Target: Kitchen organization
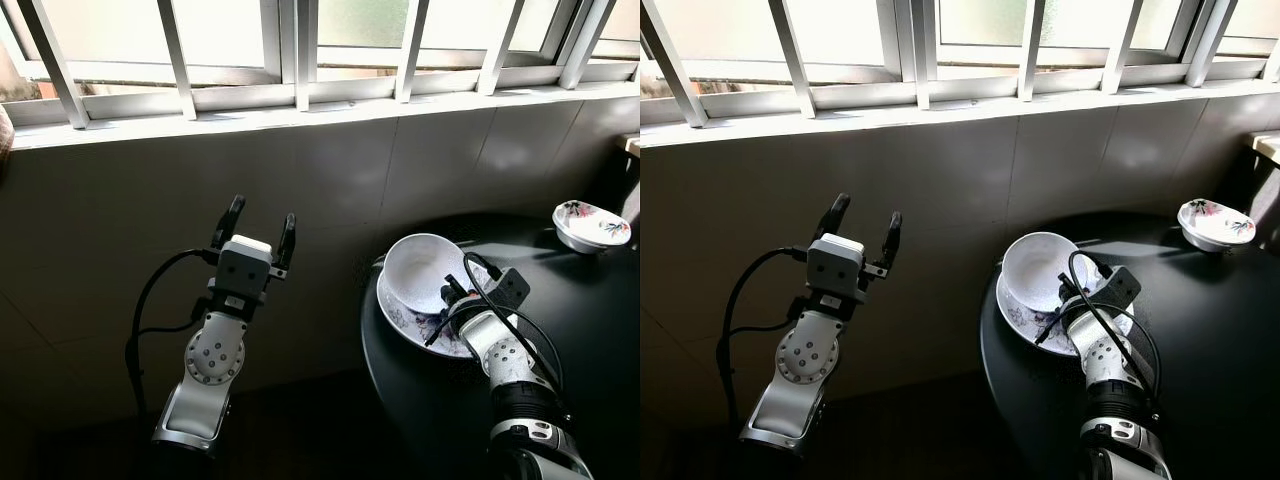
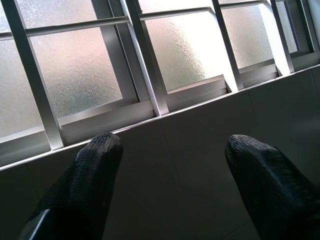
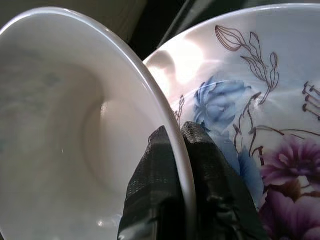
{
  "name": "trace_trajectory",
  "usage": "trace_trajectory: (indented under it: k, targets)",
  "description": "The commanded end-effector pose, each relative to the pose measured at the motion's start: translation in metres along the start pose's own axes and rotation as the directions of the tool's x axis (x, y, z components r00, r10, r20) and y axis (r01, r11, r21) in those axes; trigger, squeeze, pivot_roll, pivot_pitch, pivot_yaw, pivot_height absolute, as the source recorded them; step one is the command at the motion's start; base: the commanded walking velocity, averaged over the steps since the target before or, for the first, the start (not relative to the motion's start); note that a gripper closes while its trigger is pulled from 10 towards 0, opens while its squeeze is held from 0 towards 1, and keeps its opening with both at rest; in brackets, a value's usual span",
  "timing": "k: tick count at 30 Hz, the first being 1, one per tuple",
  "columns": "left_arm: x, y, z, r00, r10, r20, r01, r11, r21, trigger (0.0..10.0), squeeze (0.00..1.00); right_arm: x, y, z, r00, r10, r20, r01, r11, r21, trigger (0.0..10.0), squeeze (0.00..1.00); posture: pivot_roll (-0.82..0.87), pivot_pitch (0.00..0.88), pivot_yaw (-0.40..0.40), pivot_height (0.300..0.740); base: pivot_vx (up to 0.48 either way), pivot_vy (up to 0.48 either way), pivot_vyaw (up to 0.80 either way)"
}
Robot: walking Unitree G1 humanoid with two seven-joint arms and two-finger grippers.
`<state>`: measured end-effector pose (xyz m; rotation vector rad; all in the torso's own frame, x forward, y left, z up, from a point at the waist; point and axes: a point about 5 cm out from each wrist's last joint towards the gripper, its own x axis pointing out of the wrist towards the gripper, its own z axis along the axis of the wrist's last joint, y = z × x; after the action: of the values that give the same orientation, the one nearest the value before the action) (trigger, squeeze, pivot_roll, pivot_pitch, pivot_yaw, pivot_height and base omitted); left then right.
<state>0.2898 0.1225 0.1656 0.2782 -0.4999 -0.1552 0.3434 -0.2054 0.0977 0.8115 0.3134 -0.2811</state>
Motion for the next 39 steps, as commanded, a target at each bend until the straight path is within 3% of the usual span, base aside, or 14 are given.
trace_trajectory:
  k: [1,3,5,9,19,23,39]
  targets:
    - [0.001,-0.001,0.000,1.000,-0.010,-0.002,0.010,1.000,0.007,10.0,0.00,-0.003,0.010,0.014,0.995,0.042,0.092,-0.043,0.999,0.011,0.0,0.00,0.02,0.000,-0.020,0.740,0.000,0.000,0.00]
    - [0.001,0.000,0.000,1.000,-0.009,-0.003,0.009,1.000,0.008,10.0,0.00,-0.010,0.028,0.026,0.969,0.160,0.190,-0.148,0.986,-0.075,0.0,0.00,0.02,0.000,-0.019,0.740,0.000,0.000,0.00]
    - [0.001,0.000,-0.001,1.000,-0.010,-0.006,0.010,1.000,0.008,10.0,0.00,-0.015,0.040,0.029,0.944,0.245,0.222,-0.217,0.966,-0.141,0.0,0.00,0.02,0.000,-0.018,0.740,0.000,0.000,0.00]
    - [-0.004,0.000,-0.009,0.999,-0.009,-0.050,0.009,1.000,0.001,10.0,0.00,-0.031,0.070,0.026,0.854,0.463,0.236,-0.356,0.853,-0.382,0.0,0.00,0.02,0.000,-0.017,0.740,0.000,0.000,0.00]
    - [-0.007,0.003,-0.021,0.989,0.010,-0.144,-0.011,1.000,-0.002,10.0,0.00,-0.051,0.087,0.001,0.747,0.649,0.146,-0.454,0.658,-0.601,0.0,0.00,0.03,0.000,-0.022,0.740,0.000,0.136,0.52]
    - [-0.007,0.003,-0.020,0.990,0.006,-0.141,-0.006,1.000,-0.001,10.0,0.00,-0.054,0.089,-0.001,0.729,0.672,0.132,-0.464,0.626,-0.627,0.0,0.00,0.03,0.000,-0.022,0.740,0.000,0.480,0.80]
    - [-0.006,0.006,-0.016,0.993,0.028,-0.112,-0.028,1.000,0.000,10.0,0.00,-0.062,0.097,-0.002,0.678,0.721,0.145,-0.469,0.576,-0.670,0.0,0.00,0.03,0.000,-0.023,0.740,0.000,0.442,0.80]
